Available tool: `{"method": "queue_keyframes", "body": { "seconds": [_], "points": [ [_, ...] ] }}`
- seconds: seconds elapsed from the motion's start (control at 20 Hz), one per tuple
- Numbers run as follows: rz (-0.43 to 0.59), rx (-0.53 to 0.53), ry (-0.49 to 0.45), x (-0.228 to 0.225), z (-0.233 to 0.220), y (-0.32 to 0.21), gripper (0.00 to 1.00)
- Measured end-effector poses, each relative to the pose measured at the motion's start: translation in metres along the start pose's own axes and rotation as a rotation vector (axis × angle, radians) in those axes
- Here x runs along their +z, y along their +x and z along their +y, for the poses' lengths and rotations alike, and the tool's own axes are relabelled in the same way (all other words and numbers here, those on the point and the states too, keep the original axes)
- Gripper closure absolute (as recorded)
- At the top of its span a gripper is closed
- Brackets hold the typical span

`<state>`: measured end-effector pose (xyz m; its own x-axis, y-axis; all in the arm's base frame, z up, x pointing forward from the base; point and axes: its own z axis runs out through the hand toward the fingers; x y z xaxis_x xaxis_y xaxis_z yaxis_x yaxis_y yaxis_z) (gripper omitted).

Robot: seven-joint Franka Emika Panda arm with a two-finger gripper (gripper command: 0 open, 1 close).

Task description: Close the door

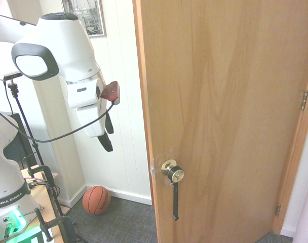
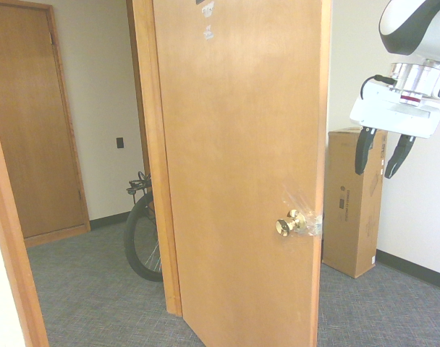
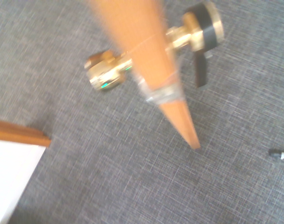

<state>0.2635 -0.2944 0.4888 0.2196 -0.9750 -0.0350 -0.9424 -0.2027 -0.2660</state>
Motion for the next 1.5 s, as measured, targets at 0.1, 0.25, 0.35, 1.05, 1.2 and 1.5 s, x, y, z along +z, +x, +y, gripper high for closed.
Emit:
{"method": "queue_keyframes", "body": {
  "seconds": [0.1,0.25,0.35,1.05,1.2,1.5],
  "points": [
    [-0.005,0.047,0.011,0.0,0.005,0.021,0.0],
    [-0.016,0.096,0.025,0.004,0.01,0.049,0.0],
    [-0.019,0.125,0.037,0.006,0.012,0.066,0.0],
    [0.023,0.252,0.125,0.075,-0.061,0.129,0.0],
    [0.035,0.231,0.15,0.083,-0.084,0.123,0.0],
    [0.058,0.16,0.162,0.103,-0.102,0.091,0.0]
  ]
}}
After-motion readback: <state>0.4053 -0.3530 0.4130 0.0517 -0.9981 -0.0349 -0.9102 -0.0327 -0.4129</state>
